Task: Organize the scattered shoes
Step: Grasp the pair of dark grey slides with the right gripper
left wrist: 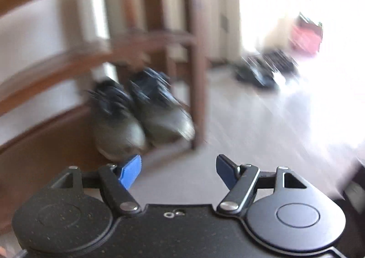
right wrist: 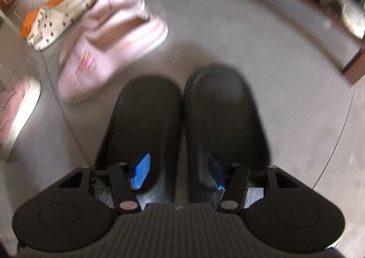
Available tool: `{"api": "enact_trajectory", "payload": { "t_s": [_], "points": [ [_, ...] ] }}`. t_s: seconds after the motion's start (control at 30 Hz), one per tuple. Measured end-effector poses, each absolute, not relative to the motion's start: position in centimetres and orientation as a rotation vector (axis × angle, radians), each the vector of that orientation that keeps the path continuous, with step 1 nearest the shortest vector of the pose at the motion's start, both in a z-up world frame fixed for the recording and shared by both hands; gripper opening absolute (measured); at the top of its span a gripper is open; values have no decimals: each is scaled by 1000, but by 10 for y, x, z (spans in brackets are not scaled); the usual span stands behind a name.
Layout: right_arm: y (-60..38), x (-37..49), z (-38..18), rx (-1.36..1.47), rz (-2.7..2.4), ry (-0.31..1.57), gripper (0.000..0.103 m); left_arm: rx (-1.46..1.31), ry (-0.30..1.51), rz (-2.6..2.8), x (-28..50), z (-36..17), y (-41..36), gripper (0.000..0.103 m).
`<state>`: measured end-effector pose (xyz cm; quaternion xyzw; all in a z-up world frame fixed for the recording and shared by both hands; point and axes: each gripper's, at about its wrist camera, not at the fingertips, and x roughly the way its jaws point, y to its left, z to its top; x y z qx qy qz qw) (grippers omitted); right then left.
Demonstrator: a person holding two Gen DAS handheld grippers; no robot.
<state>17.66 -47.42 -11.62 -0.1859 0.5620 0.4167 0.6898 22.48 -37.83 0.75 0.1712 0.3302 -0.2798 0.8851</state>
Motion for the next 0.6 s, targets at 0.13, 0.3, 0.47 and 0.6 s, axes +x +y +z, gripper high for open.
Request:
{"api": "enact_trajectory", "payload": {
  "t_s": [0.13, 0.3, 0.47, 0.6],
  "points": [
    [-450, 174, -126, -603, 960, 1365, 67, 484, 746, -643, 204, 13, -370, 72],
    [-423, 174, -147, -796, 1002, 1522, 64, 532, 826, -672, 184, 21, -347, 72],
    [-421, 180, -146, -822, 934, 1552, 31, 518, 860, -617, 168, 19, -305, 72],
    [-428, 186, -143, -692, 844, 1582, 30, 444, 866, -580, 159, 9, -274, 72]
  ]
}}
